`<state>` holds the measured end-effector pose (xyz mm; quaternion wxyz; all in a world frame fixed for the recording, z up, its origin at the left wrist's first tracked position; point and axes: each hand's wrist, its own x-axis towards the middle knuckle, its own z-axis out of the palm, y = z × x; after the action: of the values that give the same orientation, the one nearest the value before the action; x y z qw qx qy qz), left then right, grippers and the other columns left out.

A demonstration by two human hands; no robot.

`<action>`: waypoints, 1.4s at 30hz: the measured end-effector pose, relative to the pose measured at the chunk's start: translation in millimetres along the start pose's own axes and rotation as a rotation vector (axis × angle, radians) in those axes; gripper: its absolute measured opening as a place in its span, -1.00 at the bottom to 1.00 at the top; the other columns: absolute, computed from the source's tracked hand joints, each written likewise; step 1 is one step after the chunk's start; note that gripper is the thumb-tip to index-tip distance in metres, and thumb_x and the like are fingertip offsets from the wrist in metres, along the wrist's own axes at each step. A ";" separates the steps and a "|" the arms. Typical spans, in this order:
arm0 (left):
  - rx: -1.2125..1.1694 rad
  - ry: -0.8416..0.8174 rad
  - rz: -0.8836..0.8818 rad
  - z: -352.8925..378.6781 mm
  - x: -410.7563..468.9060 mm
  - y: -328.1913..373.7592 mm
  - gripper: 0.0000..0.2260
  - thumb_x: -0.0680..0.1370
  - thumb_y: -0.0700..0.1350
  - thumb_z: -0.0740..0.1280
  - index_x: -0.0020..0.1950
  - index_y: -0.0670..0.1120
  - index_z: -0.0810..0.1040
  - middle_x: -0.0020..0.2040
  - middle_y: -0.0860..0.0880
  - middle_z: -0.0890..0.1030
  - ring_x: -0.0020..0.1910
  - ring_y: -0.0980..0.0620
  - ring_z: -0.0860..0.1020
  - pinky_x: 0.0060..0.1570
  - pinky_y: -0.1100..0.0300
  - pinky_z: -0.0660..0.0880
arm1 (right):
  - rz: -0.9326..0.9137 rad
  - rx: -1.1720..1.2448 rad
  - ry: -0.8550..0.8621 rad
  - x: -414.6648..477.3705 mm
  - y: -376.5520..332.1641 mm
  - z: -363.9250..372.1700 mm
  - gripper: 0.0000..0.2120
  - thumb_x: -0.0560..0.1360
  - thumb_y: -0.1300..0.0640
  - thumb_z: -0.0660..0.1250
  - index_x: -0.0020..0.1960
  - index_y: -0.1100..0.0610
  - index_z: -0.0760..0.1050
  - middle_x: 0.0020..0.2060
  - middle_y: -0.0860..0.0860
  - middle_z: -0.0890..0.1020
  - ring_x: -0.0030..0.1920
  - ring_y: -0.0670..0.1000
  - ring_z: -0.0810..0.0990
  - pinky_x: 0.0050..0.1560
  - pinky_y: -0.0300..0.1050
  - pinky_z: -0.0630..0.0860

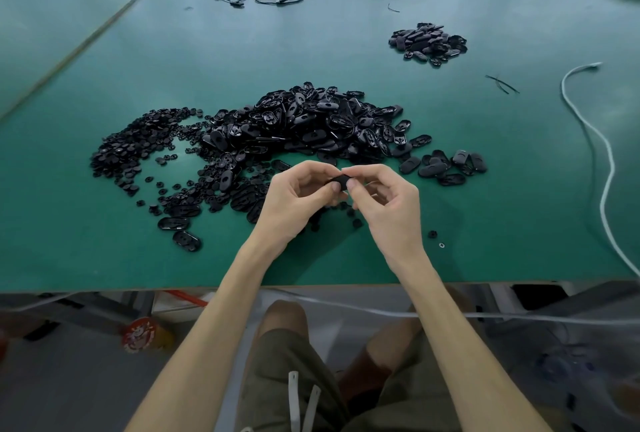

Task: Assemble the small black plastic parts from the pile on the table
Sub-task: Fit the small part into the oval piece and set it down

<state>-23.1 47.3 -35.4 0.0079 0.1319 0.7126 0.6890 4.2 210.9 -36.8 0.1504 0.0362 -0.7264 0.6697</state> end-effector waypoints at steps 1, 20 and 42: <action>0.002 -0.001 -0.004 -0.4 0.4 -0.6 -0.86 0.59 -0.36 0.42 0.09 -0.18 0.64 -0.15 0.00 0.72 -0.20 0.05 0.67 -0.06 0.24 0.59 | 0.004 0.004 -0.008 -0.1 0.0 0.1 -0.83 0.57 0.32 0.41 0.05 0.09 0.70 -0.11 -0.04 0.74 -0.20 -0.04 0.72 -0.14 -0.15 0.62; 0.042 0.049 0.026 3.1 0.5 -2.0 -0.86 0.57 -0.36 0.45 0.05 -0.16 0.66 -0.18 -0.04 0.73 -0.19 0.01 0.72 -0.09 0.23 0.63 | 0.058 0.034 -0.036 2.4 2.0 -3.1 -0.81 0.59 0.32 0.40 0.05 0.05 0.68 -0.06 0.00 0.71 -0.35 -0.02 0.57 -0.21 -0.05 0.58; 0.104 0.146 0.046 3.7 6.0 -6.8 -0.87 0.65 -0.27 0.37 0.16 -0.16 0.68 -0.01 -0.04 0.75 -0.03 -0.02 0.73 0.01 0.16 0.65 | 0.055 -0.065 0.073 4.3 -3.0 0.4 -0.68 0.60 0.32 0.36 0.18 -0.04 0.69 0.08 -0.05 0.61 -0.05 -0.05 0.69 -0.09 -0.02 0.63</action>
<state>-29.4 52.0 -41.3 -0.0665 0.0979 0.7428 0.6590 0.8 210.8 -32.8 0.1595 -0.0132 -0.7425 0.6505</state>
